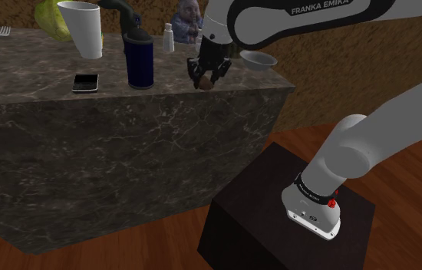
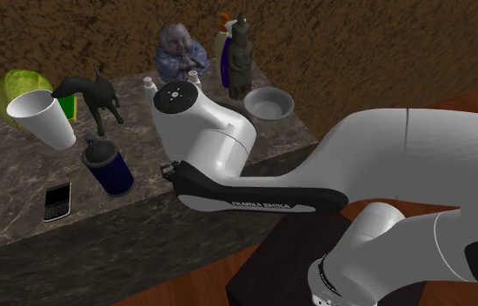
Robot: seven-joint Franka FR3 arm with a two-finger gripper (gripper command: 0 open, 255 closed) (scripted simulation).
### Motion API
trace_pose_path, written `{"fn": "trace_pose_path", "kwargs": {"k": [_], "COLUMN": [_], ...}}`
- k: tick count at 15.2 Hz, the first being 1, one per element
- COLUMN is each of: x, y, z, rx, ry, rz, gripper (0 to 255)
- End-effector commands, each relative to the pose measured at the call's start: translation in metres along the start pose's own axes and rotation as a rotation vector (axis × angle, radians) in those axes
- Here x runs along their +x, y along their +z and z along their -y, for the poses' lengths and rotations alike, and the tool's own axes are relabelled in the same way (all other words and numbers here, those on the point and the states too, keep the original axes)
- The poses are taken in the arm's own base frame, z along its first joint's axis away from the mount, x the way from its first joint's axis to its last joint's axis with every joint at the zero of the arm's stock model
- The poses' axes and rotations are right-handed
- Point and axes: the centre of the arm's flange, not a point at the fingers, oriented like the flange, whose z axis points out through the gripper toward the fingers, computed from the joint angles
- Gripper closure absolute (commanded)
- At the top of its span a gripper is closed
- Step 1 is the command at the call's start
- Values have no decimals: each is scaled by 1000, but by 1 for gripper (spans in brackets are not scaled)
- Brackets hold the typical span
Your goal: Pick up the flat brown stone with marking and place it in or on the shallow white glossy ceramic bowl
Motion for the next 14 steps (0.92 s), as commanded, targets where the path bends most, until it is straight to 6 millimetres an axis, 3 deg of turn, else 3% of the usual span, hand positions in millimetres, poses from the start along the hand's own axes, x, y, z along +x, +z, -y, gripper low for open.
{"fn": "trace_pose_path", "kwargs": {"k": [1, 14], "x": [2, 19], "y": [-8, -75], "z": [0, 0], "rx": [0, 0], "ry": [0, 0], "rz": [0, 0], "gripper": [255, 255]}}
